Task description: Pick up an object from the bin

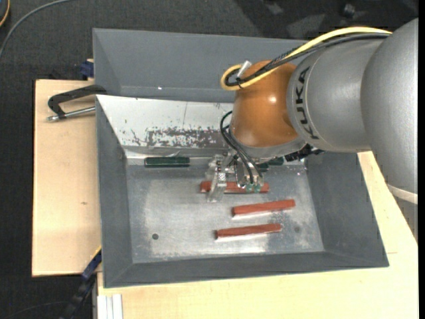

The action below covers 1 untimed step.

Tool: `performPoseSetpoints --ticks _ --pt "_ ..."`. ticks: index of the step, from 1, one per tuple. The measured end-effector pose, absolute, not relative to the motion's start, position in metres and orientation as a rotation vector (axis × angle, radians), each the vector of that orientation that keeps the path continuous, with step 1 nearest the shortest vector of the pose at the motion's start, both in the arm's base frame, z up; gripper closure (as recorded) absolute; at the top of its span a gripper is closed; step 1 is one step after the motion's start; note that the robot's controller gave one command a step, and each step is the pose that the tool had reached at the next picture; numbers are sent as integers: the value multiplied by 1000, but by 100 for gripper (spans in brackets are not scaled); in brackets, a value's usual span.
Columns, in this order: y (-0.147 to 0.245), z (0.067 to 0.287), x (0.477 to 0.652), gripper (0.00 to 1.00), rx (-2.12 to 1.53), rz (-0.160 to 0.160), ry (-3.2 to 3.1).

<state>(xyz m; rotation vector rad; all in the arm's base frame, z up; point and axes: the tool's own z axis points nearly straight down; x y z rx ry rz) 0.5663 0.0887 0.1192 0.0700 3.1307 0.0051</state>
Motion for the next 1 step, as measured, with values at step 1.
performPoseSetpoints --ticks 1 --pt "90 156 568 100 69 5 3132"
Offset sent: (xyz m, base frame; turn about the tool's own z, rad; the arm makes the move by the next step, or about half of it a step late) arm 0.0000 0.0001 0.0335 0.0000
